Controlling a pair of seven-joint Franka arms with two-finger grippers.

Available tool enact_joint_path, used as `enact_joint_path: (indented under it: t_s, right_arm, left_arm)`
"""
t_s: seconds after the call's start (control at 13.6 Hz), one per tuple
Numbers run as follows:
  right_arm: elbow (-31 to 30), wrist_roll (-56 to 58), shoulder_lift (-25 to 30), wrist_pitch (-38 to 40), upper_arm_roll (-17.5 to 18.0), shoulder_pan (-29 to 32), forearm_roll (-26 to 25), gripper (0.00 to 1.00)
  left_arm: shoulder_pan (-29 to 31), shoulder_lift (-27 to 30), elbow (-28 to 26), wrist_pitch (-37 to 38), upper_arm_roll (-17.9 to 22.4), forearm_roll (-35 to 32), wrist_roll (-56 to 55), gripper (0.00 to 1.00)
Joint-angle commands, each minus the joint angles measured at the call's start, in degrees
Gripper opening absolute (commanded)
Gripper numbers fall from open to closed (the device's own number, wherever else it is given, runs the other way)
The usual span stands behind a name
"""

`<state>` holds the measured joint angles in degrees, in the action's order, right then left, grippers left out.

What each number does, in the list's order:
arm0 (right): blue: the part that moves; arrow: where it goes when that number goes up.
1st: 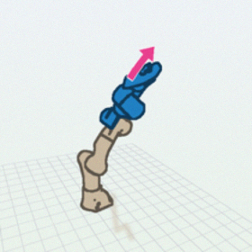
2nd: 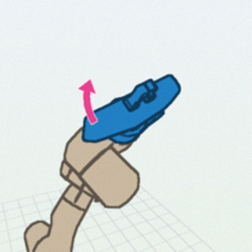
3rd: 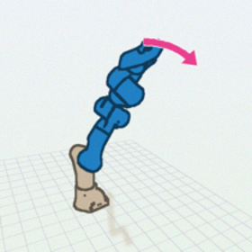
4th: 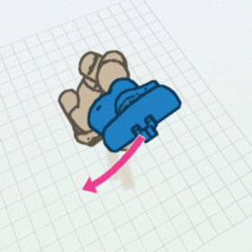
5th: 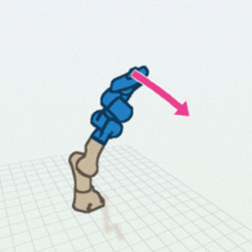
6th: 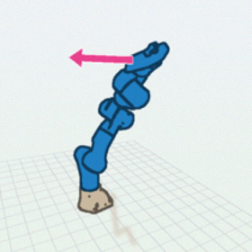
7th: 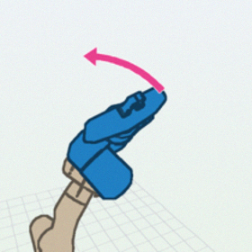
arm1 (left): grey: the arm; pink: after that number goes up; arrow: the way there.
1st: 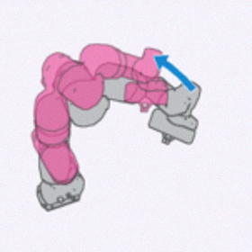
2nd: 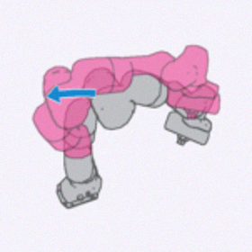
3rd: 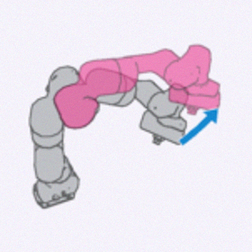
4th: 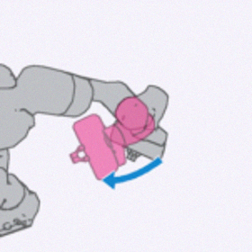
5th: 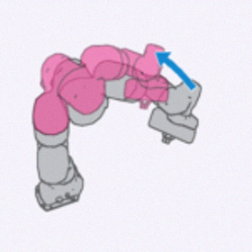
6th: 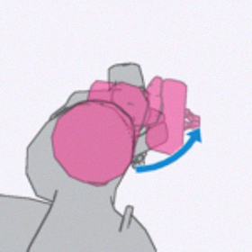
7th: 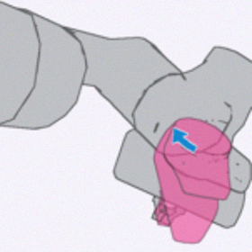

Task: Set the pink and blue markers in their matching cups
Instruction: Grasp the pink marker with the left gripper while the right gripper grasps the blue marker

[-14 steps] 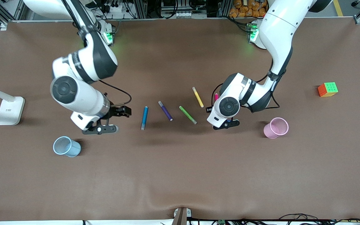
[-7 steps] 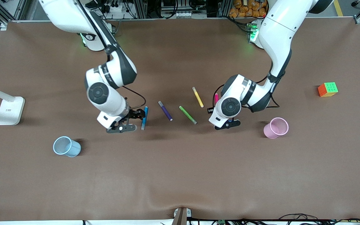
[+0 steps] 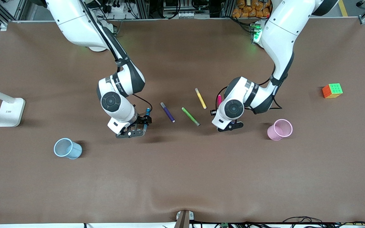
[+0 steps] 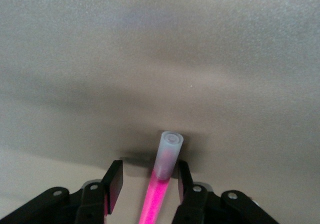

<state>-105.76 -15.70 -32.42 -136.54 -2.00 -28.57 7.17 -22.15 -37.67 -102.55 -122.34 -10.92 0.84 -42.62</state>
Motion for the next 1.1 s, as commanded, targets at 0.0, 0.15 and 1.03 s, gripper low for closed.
enact_joint_path:
  t_s: [0.0, 0.15, 1.03]
  right_arm:
    - [2.0, -2.6, -2.1, -0.3, -0.5, -0.5, -0.1, 1.00]
    - [2.5, -6.4, -2.7, -0.4, -0.5, -1.7, -0.3, 1.00]
    - [1.8, -7.4, -5.3, -3.5, -0.6, -3.0, -0.4, 1.00]
  left_arm:
    - [0.3, 0.0, -0.4, -0.9, -0.1, 0.6, -0.5, 0.48]
    - [0.3, -0.1, -0.5, -0.9, -0.1, 0.6, -0.3, 0.41]
    - [1.4, 1.4, 0.0, -0.4, -0.1, 0.3, 0.0, 0.00]
